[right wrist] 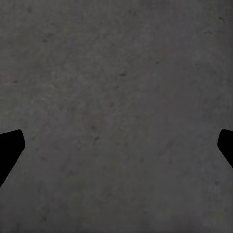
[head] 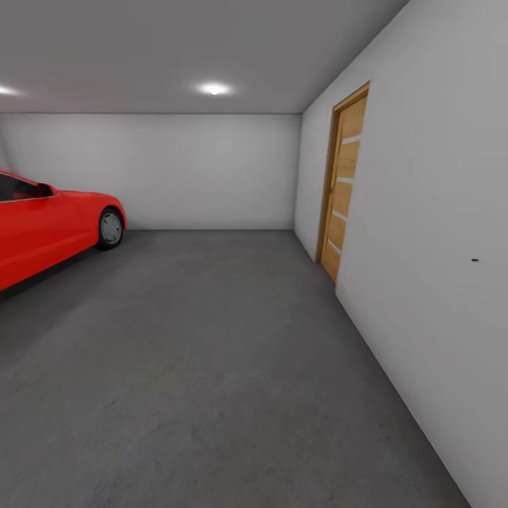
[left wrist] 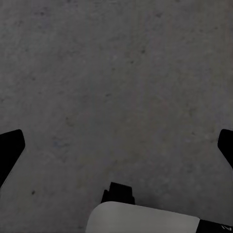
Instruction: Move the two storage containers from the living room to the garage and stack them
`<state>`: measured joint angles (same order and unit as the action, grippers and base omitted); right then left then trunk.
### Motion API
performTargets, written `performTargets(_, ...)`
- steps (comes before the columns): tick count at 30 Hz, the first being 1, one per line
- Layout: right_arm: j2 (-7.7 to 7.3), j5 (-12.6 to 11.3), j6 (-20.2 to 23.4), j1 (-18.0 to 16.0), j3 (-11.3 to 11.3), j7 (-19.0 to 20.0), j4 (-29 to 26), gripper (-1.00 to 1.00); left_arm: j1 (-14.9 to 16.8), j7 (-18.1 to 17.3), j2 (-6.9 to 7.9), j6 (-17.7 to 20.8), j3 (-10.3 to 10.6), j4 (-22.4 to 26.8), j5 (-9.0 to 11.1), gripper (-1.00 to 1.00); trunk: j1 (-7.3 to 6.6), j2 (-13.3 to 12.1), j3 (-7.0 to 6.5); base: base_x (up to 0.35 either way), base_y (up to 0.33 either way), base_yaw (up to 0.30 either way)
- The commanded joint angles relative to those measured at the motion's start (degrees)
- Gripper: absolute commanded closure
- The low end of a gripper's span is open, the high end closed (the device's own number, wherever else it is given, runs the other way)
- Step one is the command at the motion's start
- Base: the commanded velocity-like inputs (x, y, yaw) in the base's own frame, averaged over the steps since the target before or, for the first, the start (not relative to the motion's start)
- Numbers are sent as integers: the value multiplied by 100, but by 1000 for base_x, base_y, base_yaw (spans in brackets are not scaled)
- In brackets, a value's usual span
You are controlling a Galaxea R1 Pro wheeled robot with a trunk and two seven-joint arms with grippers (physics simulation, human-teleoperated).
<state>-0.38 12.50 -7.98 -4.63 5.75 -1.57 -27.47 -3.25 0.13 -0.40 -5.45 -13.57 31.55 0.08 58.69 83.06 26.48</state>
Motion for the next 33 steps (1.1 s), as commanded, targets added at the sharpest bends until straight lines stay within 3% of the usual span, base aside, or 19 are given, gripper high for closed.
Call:
performTargets(1, 3, 60, -19, -3, 23, -10, 4, -100, -1, 2, -4, -9, -14, 5, 1, -100, 4, 2, 5, 322, 93, 0)
performTargets(33, 3, 61, -19, -3, 20, -10, 4, -100, -1, 5, -4, -18, -14, 5, 1, -100, 4, 2, 5, 322, 104, 0)
